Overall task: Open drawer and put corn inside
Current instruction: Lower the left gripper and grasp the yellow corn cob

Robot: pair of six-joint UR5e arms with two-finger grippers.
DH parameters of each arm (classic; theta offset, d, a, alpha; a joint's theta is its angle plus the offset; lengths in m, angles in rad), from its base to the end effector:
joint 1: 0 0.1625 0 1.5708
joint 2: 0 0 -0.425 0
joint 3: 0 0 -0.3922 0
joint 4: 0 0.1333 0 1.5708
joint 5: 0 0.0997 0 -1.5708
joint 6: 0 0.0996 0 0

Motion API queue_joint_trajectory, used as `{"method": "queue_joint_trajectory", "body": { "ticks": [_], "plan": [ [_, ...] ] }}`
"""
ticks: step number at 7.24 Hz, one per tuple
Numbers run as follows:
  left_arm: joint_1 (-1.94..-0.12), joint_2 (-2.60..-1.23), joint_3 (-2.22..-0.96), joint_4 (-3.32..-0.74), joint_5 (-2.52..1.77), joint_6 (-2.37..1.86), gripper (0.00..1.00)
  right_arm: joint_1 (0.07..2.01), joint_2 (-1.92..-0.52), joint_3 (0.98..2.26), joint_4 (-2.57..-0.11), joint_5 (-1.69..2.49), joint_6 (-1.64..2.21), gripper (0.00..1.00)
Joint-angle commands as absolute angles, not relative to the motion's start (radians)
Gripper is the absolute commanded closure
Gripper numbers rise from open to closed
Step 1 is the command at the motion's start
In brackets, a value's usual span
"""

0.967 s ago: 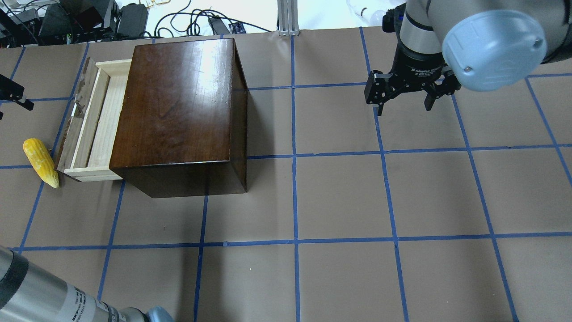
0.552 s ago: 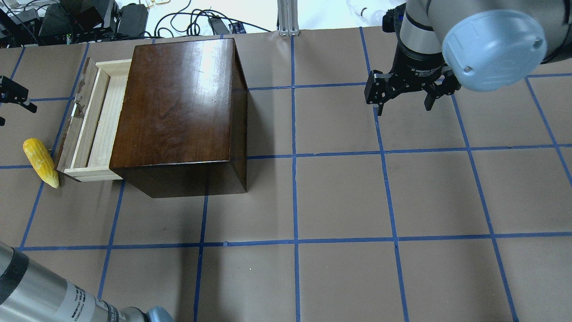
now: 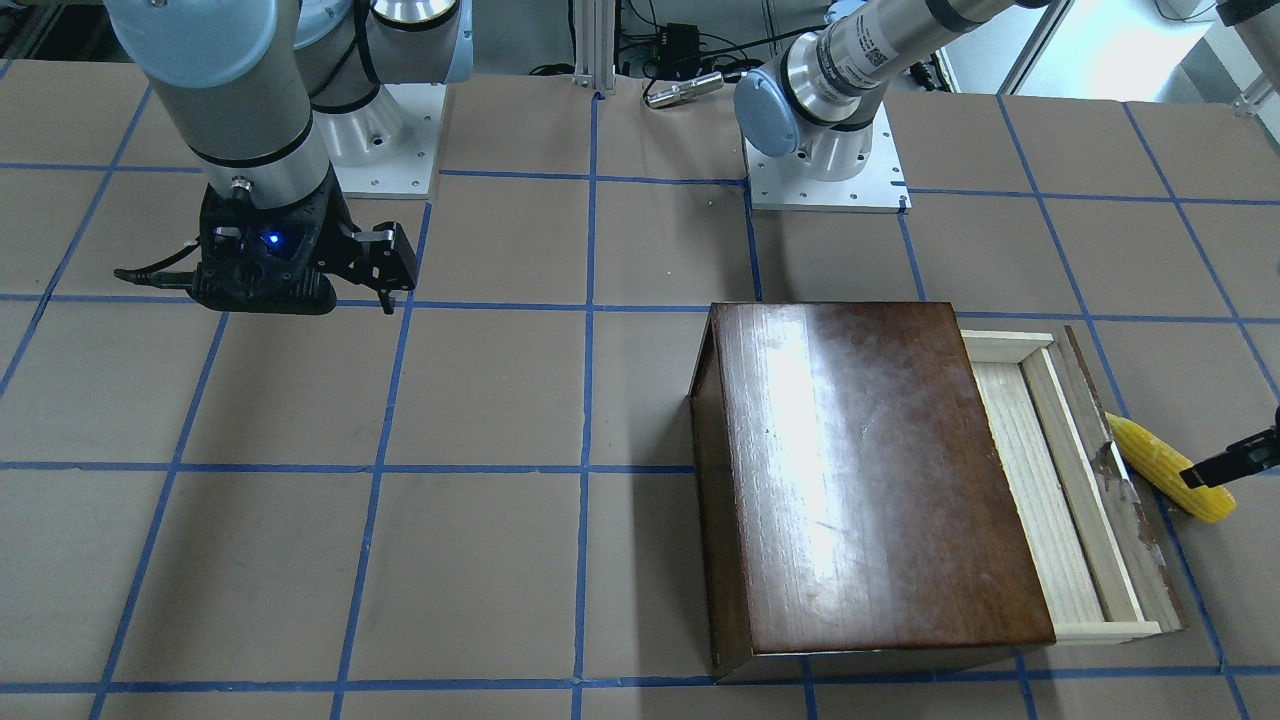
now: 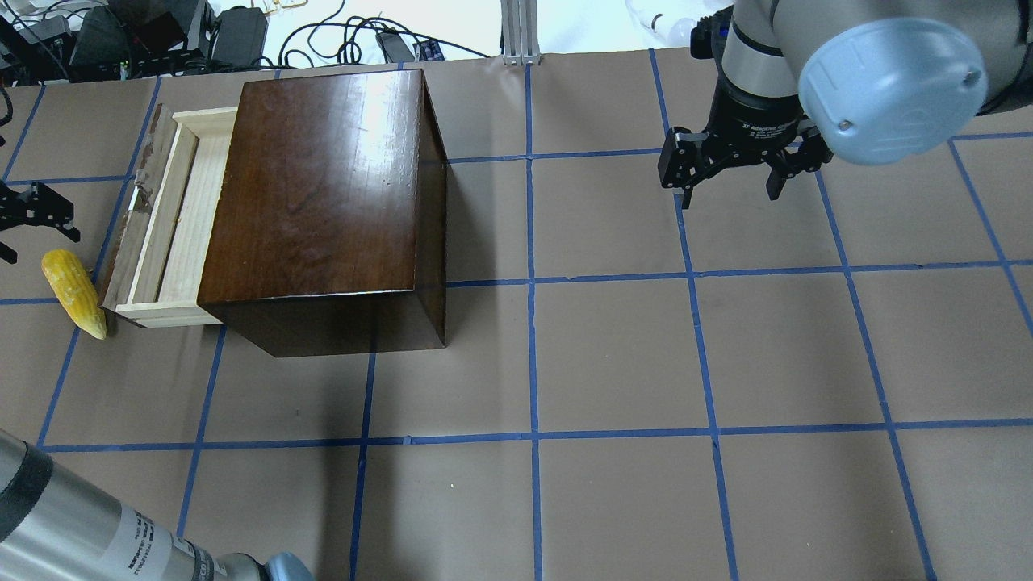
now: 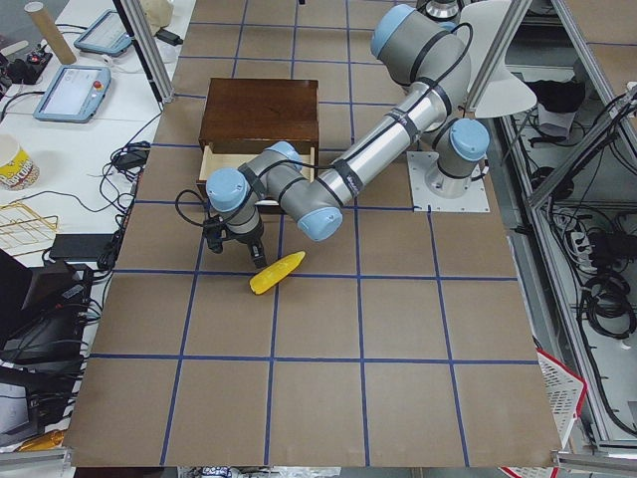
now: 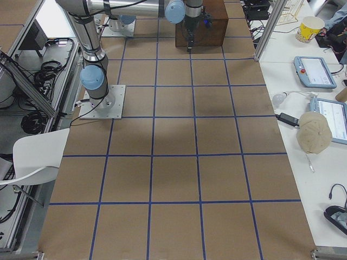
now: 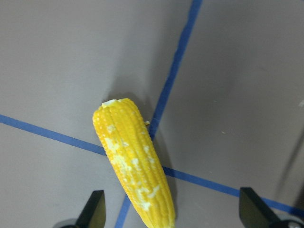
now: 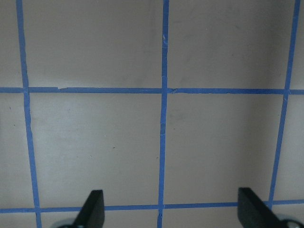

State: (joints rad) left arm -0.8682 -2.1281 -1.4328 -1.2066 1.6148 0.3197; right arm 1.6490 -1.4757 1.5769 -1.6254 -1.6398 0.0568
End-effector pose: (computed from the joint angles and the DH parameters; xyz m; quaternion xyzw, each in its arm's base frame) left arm 0.3391 -0.6000 0.2587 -0.1896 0.9812 0.0348 0.0057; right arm 0.1671 -0.5140 0.4421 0.0115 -0.9991 -0.0209 0.0360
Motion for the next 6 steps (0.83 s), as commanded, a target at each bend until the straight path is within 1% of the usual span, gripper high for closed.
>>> {"method": "queue_joint_trajectory", "body": {
  "ticks": [1,2,6],
  "plan": [
    [-0.867,-2.134,-1.491,-1.164,1.623,0.232,0.0,1.649,-1.476,1.577,-1.626,-1.64,0.057,0.0],
    [-0.867,-2.135,-1.506,-1.163,1.626,0.229,0.0,1.649,-1.476,1.577,-1.626,-1.64,0.057,0.0],
    [-0.867,-2.177,-1.503,-1.105,1.7,0.186,0.0,1.649,-1.476,1.577,-1.626,-1.64,0.057,0.0]
  ]
}}
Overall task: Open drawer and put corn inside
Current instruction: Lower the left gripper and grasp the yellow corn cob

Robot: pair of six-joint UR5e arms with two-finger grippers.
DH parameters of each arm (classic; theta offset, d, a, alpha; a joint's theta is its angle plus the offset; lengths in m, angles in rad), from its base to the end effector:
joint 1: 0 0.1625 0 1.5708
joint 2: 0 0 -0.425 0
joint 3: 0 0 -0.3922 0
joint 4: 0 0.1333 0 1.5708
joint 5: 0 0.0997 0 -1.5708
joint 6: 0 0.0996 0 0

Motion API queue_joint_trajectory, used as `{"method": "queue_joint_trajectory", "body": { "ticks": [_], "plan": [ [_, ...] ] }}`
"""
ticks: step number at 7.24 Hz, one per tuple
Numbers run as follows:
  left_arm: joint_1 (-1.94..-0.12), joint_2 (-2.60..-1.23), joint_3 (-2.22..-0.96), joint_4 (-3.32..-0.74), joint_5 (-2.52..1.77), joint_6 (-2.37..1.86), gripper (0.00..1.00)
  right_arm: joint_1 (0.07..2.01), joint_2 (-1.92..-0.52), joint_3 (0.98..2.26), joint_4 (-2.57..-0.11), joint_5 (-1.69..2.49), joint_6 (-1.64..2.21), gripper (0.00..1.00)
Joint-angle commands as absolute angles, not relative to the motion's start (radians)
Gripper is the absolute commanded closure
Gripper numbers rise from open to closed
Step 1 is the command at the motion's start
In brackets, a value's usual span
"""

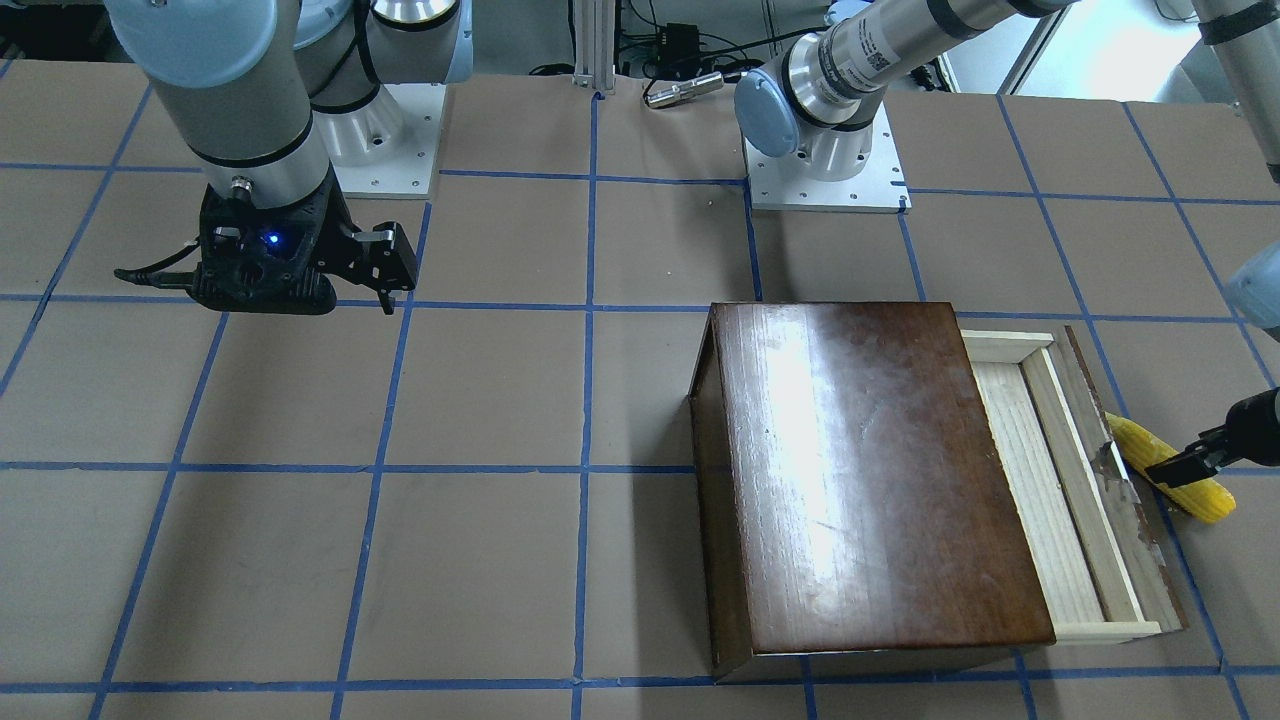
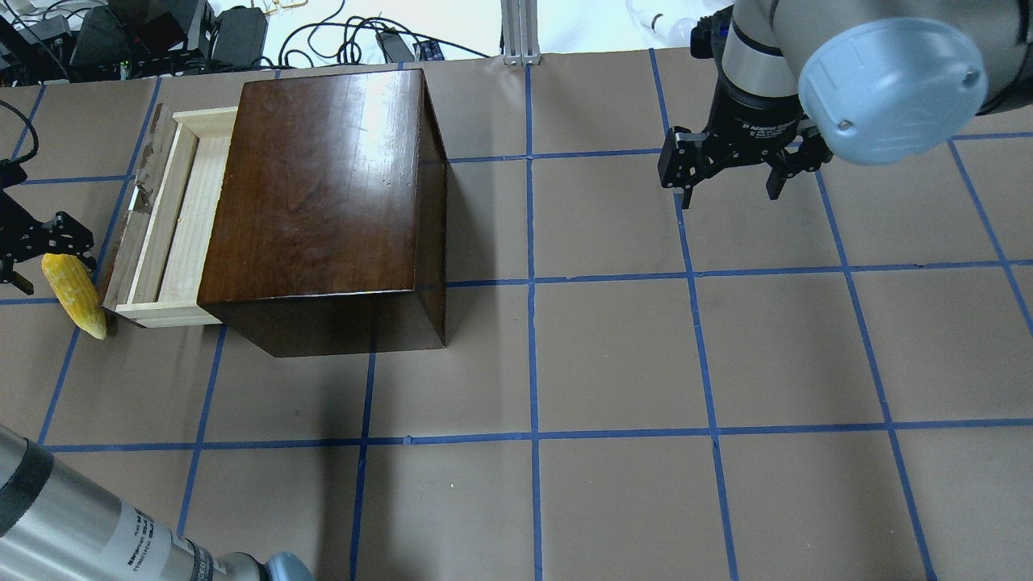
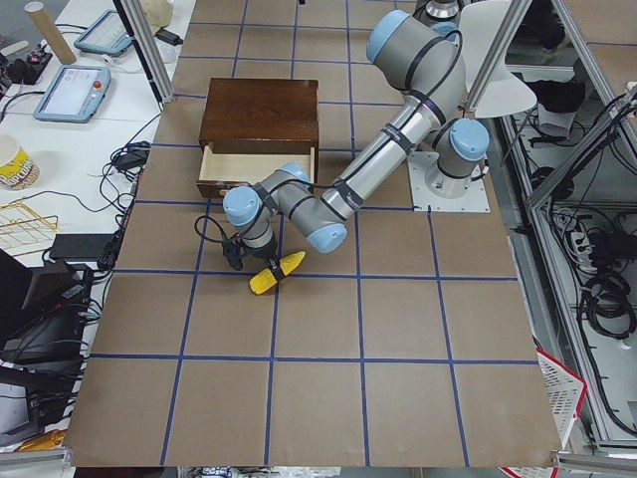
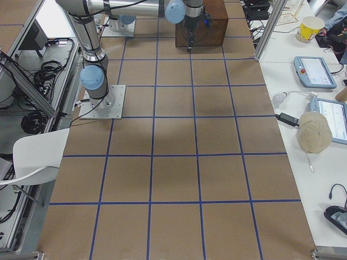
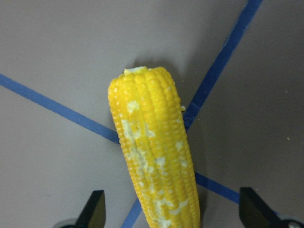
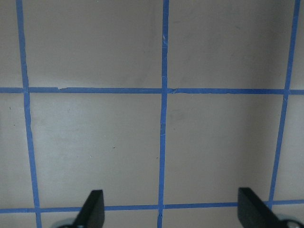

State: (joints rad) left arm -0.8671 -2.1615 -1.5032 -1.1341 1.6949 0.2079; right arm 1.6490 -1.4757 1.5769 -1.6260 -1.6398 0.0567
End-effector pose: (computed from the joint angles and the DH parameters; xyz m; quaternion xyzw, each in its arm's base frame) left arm 0.3395 -0.5870 0.2125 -0.2421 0.9673 0.0660 0.0367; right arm 0.1671 -0.5141 0.4421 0.0115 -0.9991 -0.0206 0.0360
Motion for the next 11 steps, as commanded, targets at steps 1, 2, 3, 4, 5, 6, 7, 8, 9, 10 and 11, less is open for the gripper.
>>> {"method": "queue_joint_trajectory", "body": {
  "ticks": [1,2,3,4,5,6,7,8,9,10,11],
  "plan": [
    [-0.867,-2.184,-1.494,-1.103,1.7,0.183,0.0,1.649,-1.476,1.577,-1.626,-1.64,0.057,0.0],
    [-0.867,-2.198,-1.493,-1.1,1.7,0.18,0.0,1.649,-1.476,1.577,-1.625,-1.64,0.057,0.0],
    [-0.867,-2.209,-1.486,-1.1,1.7,0.179,0.0,1.649,-1.476,1.577,-1.624,-1.64,0.057,0.0],
    [-0.867,-2.215,-1.485,-1.098,1.7,0.175,0.03,1.649,-1.476,1.577,-1.626,-1.64,0.057,0.0],
    [-0.868,-2.217,-1.485,-1.098,1.697,0.169,0.17,1.649,-1.476,1.577,-1.626,-1.64,0.057,0.0],
    [-0.867,-2.215,-1.485,-1.098,1.692,0.167,0.67,1.649,-1.476,1.577,-1.626,-1.64,0.057,0.0],
    [-0.868,-2.215,-1.482,-1.098,1.69,0.181,0.9,1.649,-1.476,1.577,-1.626,-1.64,0.057,0.0],
    [-0.867,-2.207,-1.48,-1.1,1.686,0.186,1.0,1.649,-1.476,1.577,-1.626,-1.64,0.057,0.0],
    [-0.868,-2.192,-1.479,-1.101,1.683,0.184,1.0,1.649,-1.476,1.577,-1.626,-1.638,0.057,0.0],
    [-0.87,-2.183,-1.444,-1.114,1.687,0.186,1.0,1.649,-1.476,1.577,-1.626,-1.64,0.057,0.0],
    [-0.877,-2.169,-1.392,-1.164,1.687,0.207,1.0,1.649,-1.476,1.577,-1.626,-1.64,0.057,0.0]
  ]
}}
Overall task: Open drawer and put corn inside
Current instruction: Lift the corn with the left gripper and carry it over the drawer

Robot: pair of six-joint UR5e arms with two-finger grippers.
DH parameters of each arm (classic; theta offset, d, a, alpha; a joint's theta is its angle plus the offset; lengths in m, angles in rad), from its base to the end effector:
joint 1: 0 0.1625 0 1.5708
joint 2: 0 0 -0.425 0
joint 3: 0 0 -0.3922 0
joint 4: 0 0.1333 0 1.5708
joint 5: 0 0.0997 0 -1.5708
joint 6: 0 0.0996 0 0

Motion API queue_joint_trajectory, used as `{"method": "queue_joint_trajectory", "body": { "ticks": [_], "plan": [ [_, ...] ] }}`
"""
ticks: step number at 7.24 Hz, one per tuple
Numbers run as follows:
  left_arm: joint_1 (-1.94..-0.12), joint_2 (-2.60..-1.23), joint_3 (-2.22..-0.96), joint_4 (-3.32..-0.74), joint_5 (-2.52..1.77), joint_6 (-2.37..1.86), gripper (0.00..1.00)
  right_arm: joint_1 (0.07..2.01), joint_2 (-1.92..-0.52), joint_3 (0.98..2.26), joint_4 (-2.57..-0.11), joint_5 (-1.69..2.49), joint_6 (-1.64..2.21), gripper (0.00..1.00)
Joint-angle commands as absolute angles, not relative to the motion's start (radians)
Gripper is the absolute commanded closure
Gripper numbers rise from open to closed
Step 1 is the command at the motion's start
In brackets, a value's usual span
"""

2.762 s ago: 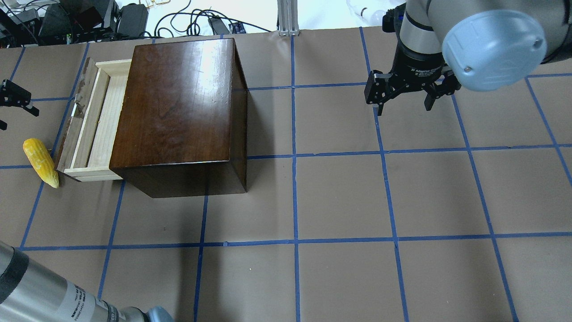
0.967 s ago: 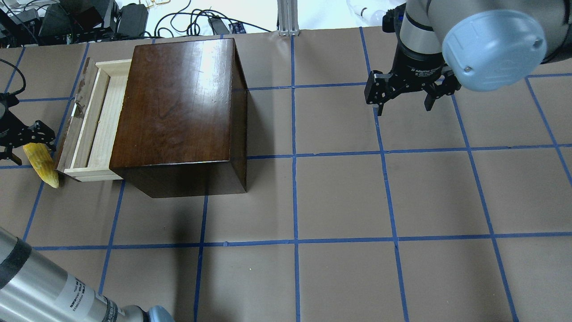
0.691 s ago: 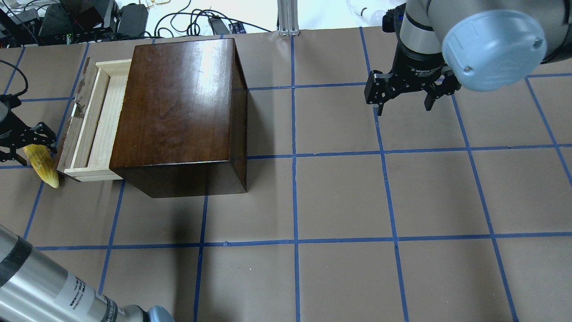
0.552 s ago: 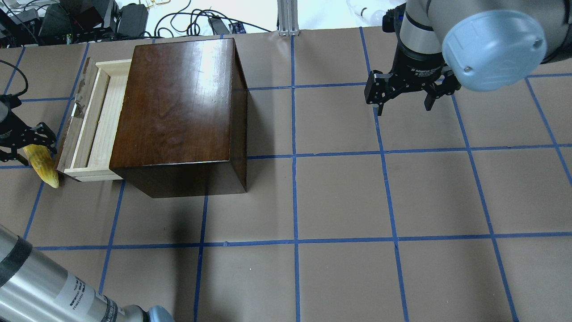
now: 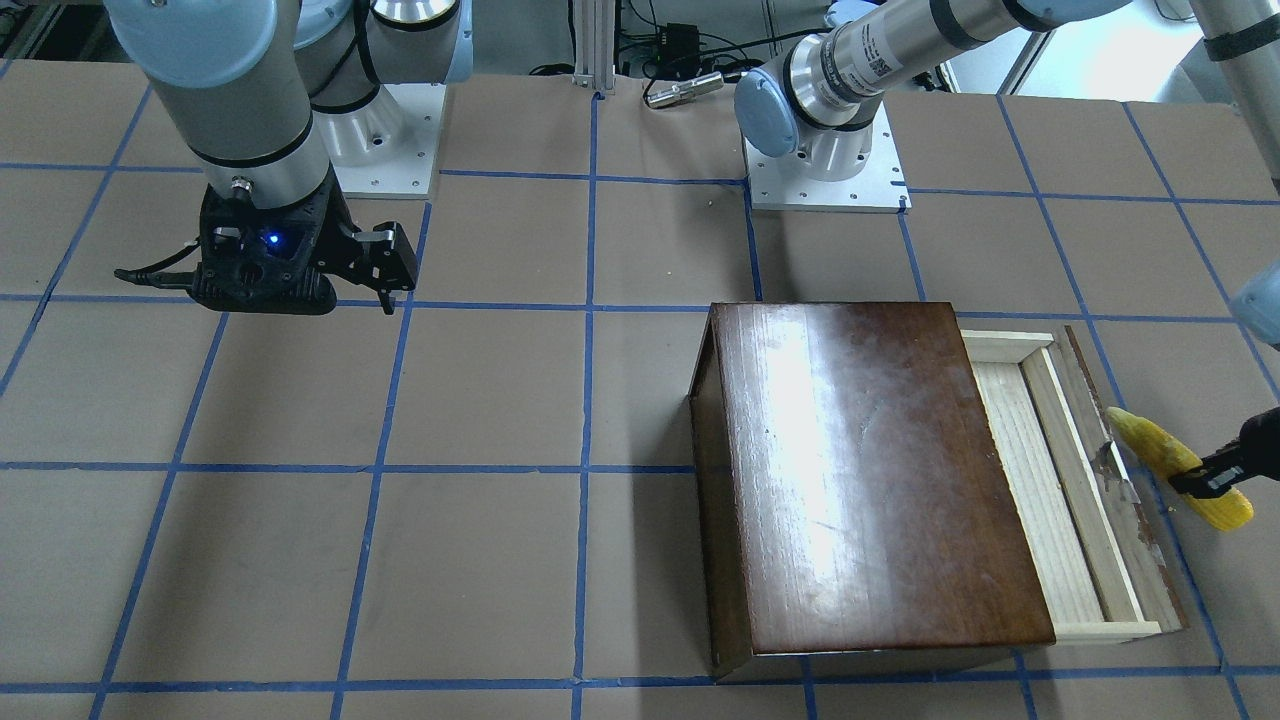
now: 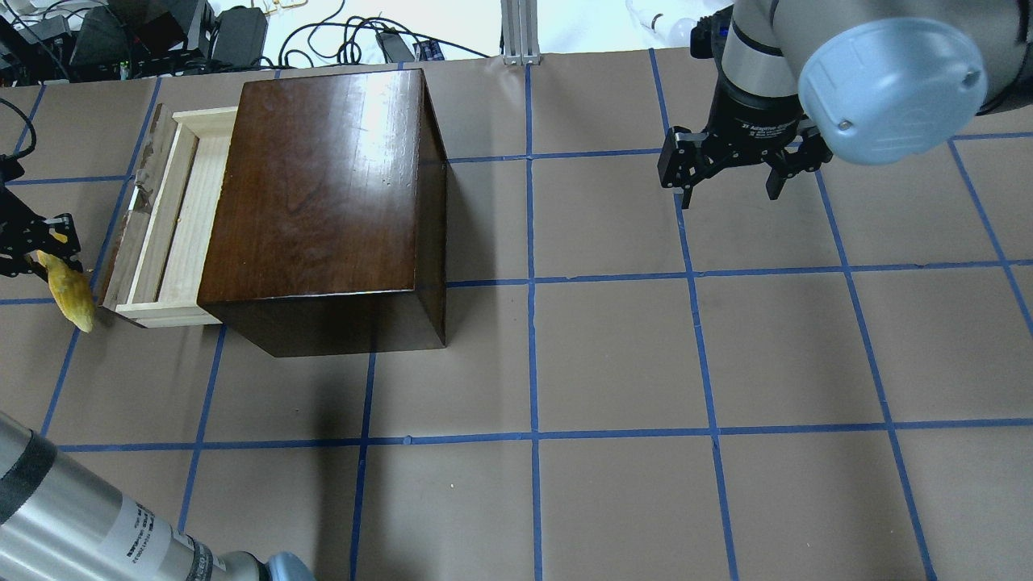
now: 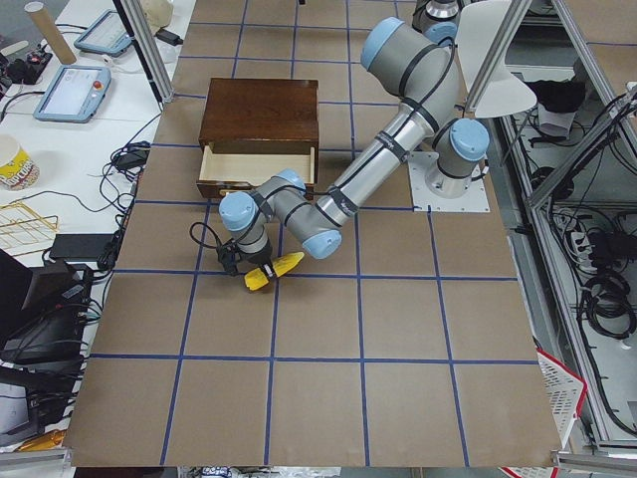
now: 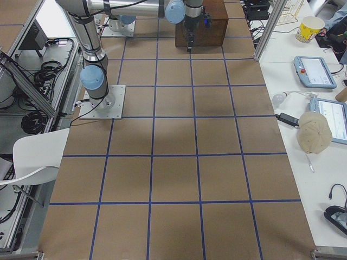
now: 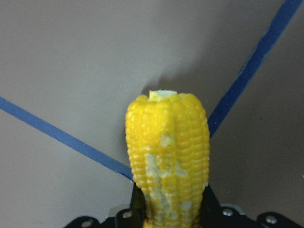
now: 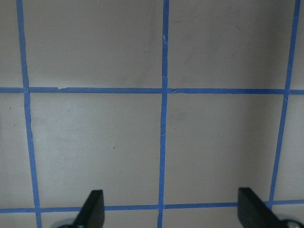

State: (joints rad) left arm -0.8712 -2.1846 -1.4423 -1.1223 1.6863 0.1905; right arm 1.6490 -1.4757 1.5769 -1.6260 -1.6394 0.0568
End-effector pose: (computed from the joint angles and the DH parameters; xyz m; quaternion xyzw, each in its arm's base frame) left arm 0.3496 -0.6046 0.2244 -0.2503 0.9663 0.0414 0.0442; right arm 0.1671 -0.5141 0.4421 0.0115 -0.9991 -0.0206 0.0358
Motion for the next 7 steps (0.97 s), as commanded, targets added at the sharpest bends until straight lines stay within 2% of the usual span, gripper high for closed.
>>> {"method": "queue_joint_trajectory", "body": {
  "ticks": [1,3,7],
  "plan": [
    [-0.887,-2.157,-1.329,-1.249,1.686,0.209,1.0,1.649,-1.476,1.577,-1.626,-1.64,0.057,0.0],
    [-0.919,-2.109,-1.241,-1.398,1.642,0.235,1.0,1.649,-1.476,1.577,-1.626,-1.64,0.057,0.0],
    [-1.029,-1.996,-1.212,-1.483,1.628,0.351,1.0,1.649,-1.476,1.577,-1.626,-1.64,0.057,0.0]
  ]
}}
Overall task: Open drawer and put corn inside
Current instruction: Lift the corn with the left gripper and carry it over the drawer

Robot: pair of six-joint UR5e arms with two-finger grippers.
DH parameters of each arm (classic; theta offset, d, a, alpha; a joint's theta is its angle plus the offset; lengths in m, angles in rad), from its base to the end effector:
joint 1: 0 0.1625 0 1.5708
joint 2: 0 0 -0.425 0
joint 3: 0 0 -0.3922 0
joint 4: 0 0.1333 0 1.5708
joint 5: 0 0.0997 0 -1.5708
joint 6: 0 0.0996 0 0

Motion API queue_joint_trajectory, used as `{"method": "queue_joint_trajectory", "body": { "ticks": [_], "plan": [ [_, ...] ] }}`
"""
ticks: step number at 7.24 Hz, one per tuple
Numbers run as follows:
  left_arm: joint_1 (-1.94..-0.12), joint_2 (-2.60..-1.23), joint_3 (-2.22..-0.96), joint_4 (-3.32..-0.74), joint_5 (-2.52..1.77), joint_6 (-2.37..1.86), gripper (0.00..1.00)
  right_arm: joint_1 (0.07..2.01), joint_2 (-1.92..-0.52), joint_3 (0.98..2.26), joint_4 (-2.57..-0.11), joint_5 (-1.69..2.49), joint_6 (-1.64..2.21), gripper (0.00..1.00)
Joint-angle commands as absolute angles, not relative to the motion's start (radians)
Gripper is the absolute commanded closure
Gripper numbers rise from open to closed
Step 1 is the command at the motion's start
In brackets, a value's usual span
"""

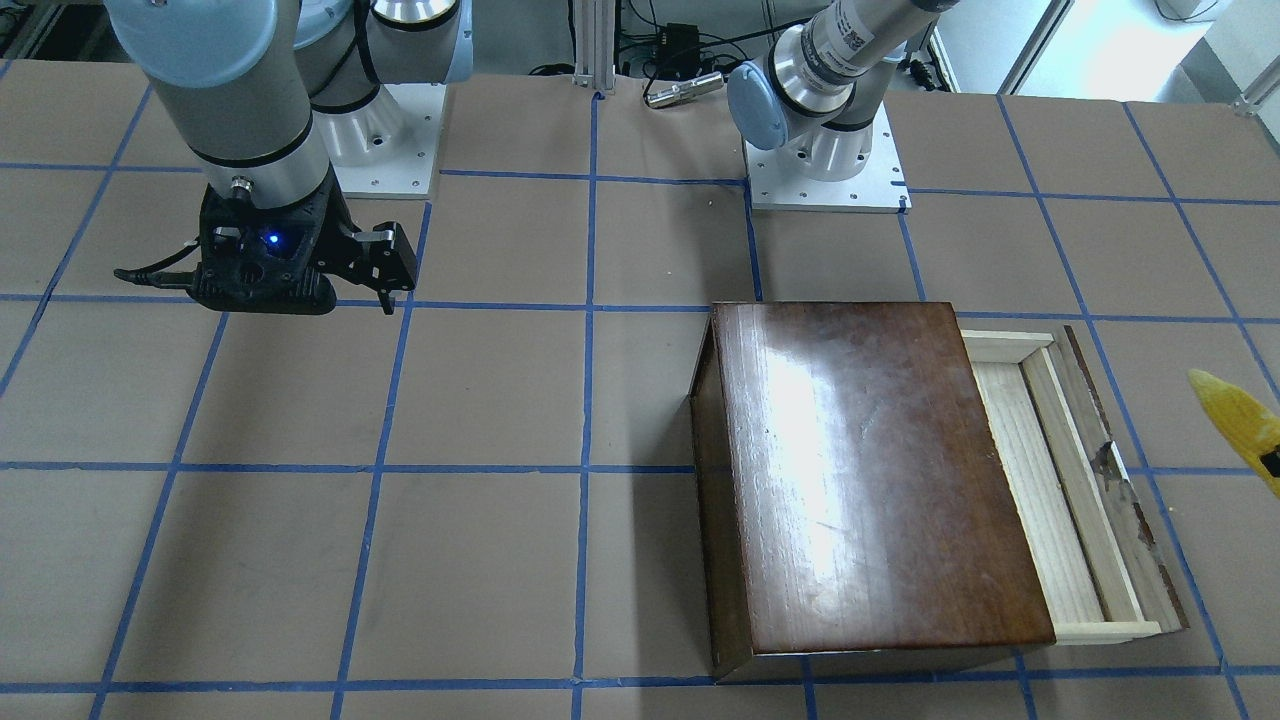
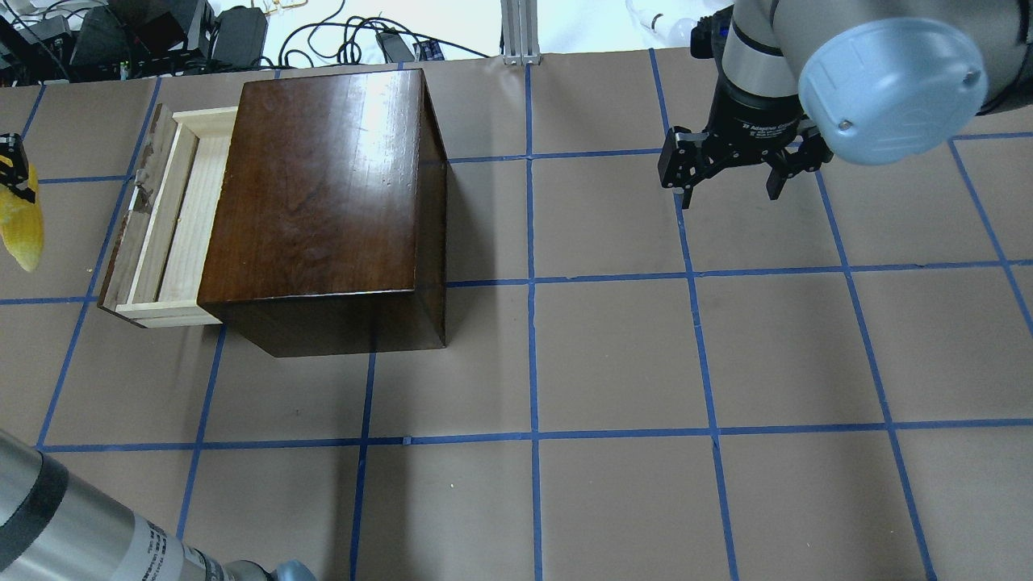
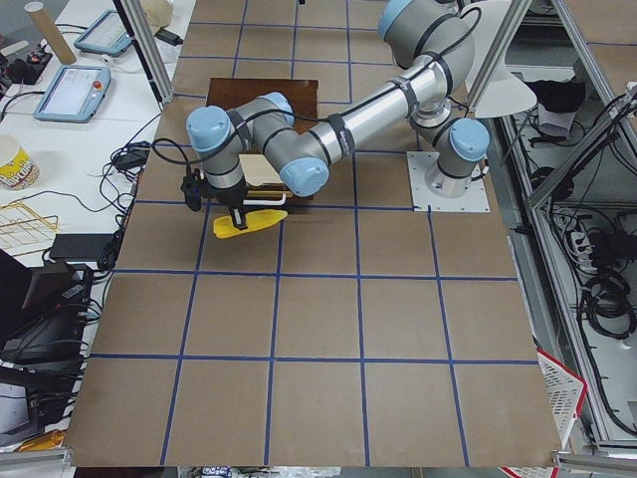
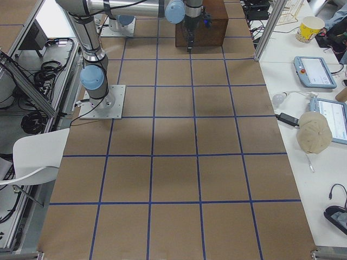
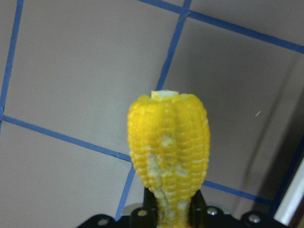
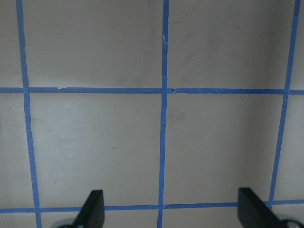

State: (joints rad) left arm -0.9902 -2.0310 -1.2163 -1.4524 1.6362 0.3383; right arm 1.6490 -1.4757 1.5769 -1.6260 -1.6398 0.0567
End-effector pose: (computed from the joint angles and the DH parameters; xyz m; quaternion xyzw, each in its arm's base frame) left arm 0.2668 -0.6379 0.4038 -0.1210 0.9921 0.0088 0.0321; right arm 0.1671 -0.5141 0.4421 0.0115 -0.9991 -0.0206 0.0360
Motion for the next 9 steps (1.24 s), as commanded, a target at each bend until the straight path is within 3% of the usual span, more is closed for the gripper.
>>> {"method": "queue_joint_trajectory", "body": {
  "ticks": [1,6,9],
  "plan": [
    [-1.072,-1.979,-1.212,-1.491,1.623,0.35,1.0,1.649,-1.476,1.577,-1.626,-1.64,0.057,0.0],
    [-1.235,-1.985,-1.244,-1.517,1.615,0.365,1.0,1.649,-1.476,1.577,-1.626,-1.638,0.057,0.0],
    [-1.244,-2.01,-1.308,-1.458,1.617,0.428,1.0,1.649,-1.476,1.577,-1.626,-1.638,0.057,0.0]
  ]
}}
